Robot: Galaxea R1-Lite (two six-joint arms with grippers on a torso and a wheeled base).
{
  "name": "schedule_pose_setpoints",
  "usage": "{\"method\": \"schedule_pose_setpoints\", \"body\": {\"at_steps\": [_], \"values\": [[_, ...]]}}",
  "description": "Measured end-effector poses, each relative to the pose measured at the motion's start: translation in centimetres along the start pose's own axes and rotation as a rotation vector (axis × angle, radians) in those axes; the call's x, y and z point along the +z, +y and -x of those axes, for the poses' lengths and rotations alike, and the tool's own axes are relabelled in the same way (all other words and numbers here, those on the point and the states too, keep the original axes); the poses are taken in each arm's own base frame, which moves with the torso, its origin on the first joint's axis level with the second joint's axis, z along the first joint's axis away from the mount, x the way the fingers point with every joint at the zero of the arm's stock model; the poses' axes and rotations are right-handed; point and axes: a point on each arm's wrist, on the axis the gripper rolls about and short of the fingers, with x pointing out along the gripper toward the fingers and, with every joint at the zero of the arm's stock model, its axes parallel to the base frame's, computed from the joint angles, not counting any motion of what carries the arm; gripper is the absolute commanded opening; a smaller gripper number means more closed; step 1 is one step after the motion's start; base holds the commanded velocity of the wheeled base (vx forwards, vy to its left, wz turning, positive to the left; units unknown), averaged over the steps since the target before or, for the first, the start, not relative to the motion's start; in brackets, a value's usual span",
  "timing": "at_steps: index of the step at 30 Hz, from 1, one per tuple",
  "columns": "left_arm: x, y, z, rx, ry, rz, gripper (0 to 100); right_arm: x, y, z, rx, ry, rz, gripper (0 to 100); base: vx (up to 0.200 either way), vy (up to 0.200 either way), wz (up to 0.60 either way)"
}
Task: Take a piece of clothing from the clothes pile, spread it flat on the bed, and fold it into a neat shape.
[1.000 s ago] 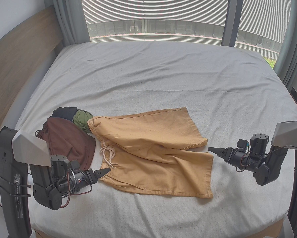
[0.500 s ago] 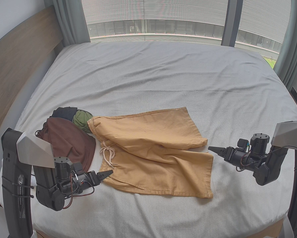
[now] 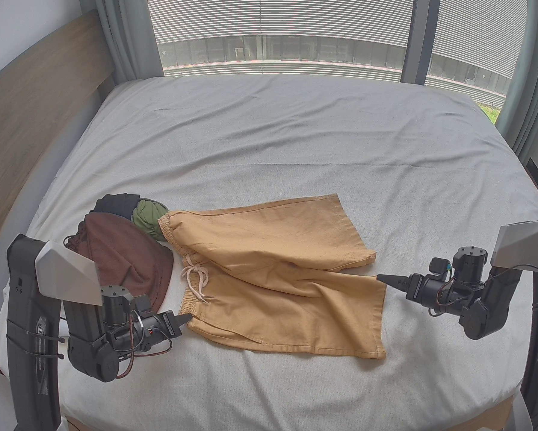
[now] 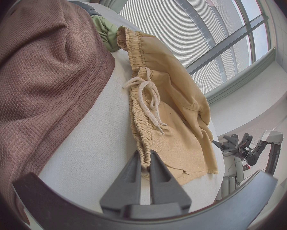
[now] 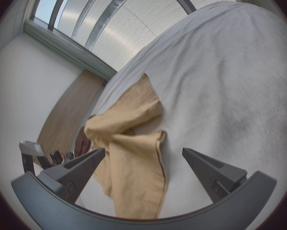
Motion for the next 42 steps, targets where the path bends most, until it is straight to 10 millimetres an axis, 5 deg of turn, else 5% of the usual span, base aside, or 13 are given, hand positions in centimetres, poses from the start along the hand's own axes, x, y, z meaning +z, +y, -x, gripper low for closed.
{"method": "schedule_pose_setpoints", "body": {"at_steps": [15, 42], "values": [[0.2, 0.5, 0.0, 0.009, -0.011, -0.002, 0, -5.9, -0.4, 2.3, -0.100, 0.338, 0.077, 100, 0.000, 0.000, 0.00], [0.4, 0.6, 0.0, 0.017, -0.022, -0.007, 0, -8.0, 4.7, 2.8, -0.114, 0.463, -0.239, 100, 0.000, 0.000, 0.00]]}}
